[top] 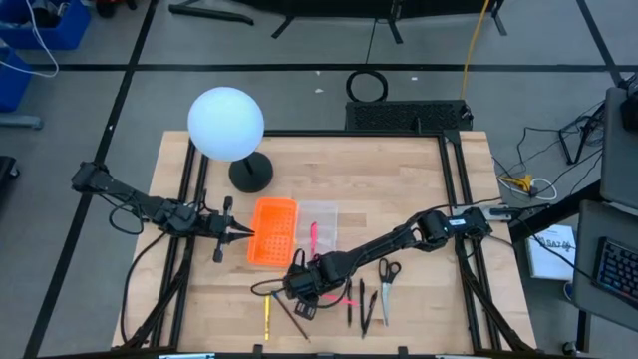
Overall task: Pick & place school supplies into a supply box
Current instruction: Put the pink pen into the supply box
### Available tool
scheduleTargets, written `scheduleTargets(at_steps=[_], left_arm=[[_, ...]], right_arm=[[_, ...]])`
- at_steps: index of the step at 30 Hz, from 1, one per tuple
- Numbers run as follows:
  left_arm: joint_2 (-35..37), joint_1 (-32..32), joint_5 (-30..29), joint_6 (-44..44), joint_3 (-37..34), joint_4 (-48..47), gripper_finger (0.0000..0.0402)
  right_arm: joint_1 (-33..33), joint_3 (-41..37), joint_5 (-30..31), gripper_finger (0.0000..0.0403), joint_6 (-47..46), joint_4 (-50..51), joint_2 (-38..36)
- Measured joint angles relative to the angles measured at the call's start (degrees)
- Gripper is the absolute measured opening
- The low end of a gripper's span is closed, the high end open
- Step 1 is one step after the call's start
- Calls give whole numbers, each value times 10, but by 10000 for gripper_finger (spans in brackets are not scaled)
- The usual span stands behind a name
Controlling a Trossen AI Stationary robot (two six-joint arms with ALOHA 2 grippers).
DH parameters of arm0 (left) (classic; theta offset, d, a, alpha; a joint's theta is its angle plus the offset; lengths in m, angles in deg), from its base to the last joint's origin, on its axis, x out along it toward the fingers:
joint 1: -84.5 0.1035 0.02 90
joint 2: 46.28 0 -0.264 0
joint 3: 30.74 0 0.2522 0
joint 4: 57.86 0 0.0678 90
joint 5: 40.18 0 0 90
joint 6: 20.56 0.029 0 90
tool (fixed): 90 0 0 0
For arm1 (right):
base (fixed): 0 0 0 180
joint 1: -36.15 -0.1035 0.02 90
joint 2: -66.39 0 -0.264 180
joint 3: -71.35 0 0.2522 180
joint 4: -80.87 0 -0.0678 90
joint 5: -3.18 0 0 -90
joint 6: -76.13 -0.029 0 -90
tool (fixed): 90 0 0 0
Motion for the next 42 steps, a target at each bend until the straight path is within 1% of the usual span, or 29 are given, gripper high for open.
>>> scheduleTargets(at_steps=[5, 10, 14, 16, 19, 21, 29, 39, 42], left_arm=[[0, 0, 0, 0, 0, 0, 37], [0, 0, 0, 0, 0, 0, 37], [0, 0, 0, 0, 0, 0, 37], [0, 0, 0, -1, 0, 0, 37], [0, 0, 0, -7, 0, 0, 37], [0, 0, 0, -14, 0, 0, 37], [0, 0, 1, -20, 0, 3, 37], [0, 0, 3, -45, 0, 16, 37], [0, 0, 11, -54, 0, 30, 37]], right_arm=[[-14, -7, 52, 109, 63, -3, 0], [-24, -7, 81, 92, 98, -6, 0], [-27, -7, 84, 80, 97, -11, 0], [-27, -8, 84, 70, 76, -17, 0], [-26, -8, 78, 40, 35, -27, -1], [-26, -8, 78, 18, 28, -30, -9], [-27, -11, 80, 16, 0, -60, -50], [-30, -10, 75, 16, -11, -61, -111], [-31, -10, 77, 16, -25, -62, -129]])
